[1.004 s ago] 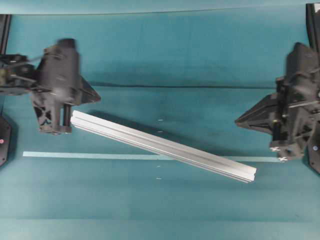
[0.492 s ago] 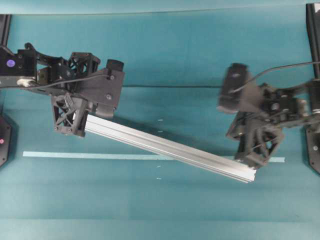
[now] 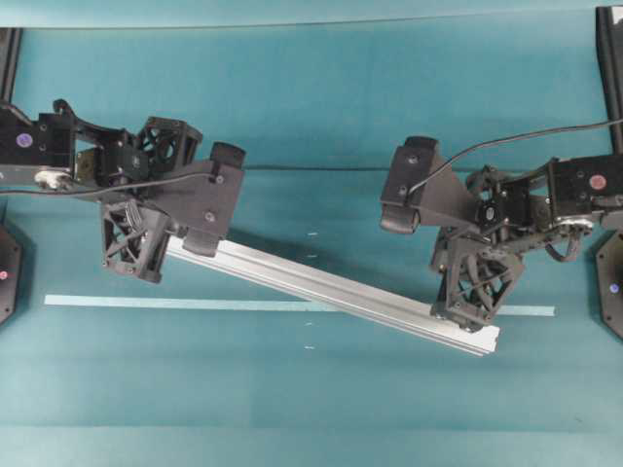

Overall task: Lift the metal rail with both hands.
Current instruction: 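Move both grippers down toward the two ends of the silver rail, then close both grippers on the silver rail near each end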

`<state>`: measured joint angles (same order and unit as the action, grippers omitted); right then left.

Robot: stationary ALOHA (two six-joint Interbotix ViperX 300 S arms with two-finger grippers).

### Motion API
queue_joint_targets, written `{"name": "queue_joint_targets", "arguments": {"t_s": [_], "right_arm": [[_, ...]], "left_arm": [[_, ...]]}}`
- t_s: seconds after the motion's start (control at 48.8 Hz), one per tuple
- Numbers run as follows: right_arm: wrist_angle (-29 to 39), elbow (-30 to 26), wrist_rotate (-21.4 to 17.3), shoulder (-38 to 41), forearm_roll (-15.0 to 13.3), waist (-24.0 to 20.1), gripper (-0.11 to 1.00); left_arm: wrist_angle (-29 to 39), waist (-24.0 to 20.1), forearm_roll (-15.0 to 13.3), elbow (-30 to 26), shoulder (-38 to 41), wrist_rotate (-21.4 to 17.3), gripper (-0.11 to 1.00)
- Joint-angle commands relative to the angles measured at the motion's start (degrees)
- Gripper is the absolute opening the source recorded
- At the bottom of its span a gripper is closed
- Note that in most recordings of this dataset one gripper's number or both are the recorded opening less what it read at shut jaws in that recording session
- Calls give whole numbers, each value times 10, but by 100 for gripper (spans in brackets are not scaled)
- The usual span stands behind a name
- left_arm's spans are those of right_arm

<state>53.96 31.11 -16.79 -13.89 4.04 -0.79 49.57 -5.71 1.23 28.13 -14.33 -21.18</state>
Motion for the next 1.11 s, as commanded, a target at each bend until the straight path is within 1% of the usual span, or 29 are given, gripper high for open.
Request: {"name": "queue_joint_targets", "arguments": {"t_s": [0.0, 0.061, 0.123, 0.143, 0.205, 0.287, 0.348, 0.41, 0.451, 0.676, 0.881, 1.086], "right_arm": [[-7, -7, 0, 3, 2, -7, 15], [-10, -7, 0, 4, 2, -11, 27], [-11, -7, 0, 6, 3, -14, 44], [-11, -7, 0, 8, 2, -16, 51], [-12, -7, 1, 12, -1, -25, 70], [-12, -7, 0, 20, -4, -32, 90], [-13, -7, 0, 25, -4, -34, 98], [-15, -7, -4, 30, -4, -35, 99], [-17, -7, -5, 33, -4, -35, 98], [-34, -4, -26, 43, -1, -34, 98], [-66, 4, -29, 61, -1, -36, 98], [-73, 5, -29, 94, 3, -40, 98]], "left_arm": [[-5, 4, 0, -4, -4, 0, 3], [-9, 5, 1, -4, -4, 1, 11], [-16, 7, 1, -3, -4, 1, 24], [-18, 7, 1, -2, -4, 0, 29], [-26, 10, 1, 4, -4, -1, 48], [-38, 10, 1, 12, 0, 8, 73], [-38, 10, 1, 18, 6, 11, 89], [-40, 12, 1, 23, 12, 16, 98], [-42, 12, 1, 24, 15, 18, 100], [-64, 11, 1, 34, 25, 25, 98], [-72, 11, 1, 49, 38, 39, 98], [-113, 10, 1, 65, 57, 52, 98]]}}
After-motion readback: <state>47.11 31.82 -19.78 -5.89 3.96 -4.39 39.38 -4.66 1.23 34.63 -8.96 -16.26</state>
